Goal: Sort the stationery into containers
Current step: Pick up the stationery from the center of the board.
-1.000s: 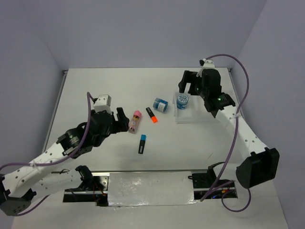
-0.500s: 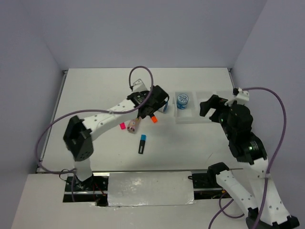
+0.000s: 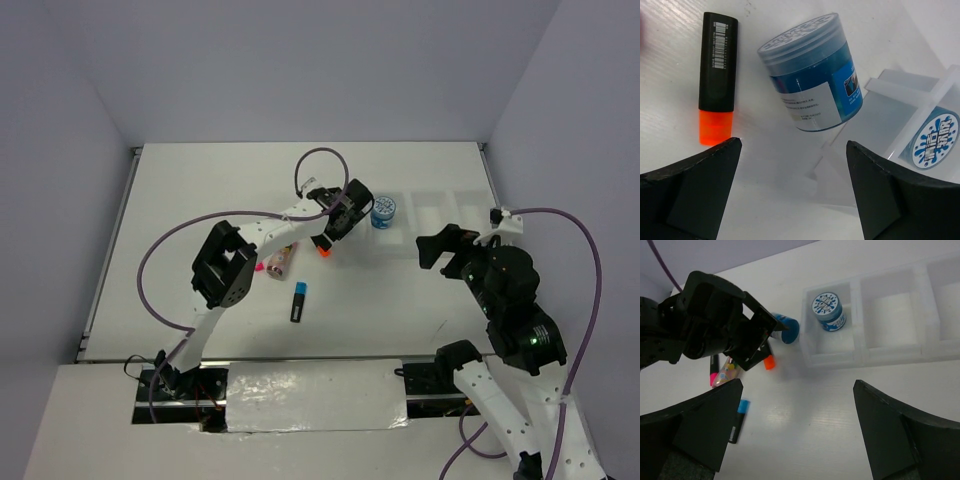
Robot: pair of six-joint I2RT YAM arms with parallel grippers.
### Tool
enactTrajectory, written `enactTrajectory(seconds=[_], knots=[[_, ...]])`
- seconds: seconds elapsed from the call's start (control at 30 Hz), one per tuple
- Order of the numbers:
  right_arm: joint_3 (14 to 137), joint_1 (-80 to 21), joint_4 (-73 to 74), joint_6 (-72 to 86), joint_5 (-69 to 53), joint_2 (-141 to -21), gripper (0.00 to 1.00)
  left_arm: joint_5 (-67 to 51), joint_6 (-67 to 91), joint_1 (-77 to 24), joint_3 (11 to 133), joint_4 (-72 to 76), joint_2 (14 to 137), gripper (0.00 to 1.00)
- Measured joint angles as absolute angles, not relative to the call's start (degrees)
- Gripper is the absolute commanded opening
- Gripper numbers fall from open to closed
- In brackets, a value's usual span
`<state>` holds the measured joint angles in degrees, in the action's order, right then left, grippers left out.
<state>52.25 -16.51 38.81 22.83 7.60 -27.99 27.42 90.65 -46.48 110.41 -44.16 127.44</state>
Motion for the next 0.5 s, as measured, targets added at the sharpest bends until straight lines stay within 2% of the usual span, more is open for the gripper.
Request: enactTrajectory(seconds=[0.5], knots=[[48.5,-16.5,37.4,22.7,-0.3,-27.4,1.0,32.9,94.3,-46.7,109.3,-38.5,128.3,0.99]])
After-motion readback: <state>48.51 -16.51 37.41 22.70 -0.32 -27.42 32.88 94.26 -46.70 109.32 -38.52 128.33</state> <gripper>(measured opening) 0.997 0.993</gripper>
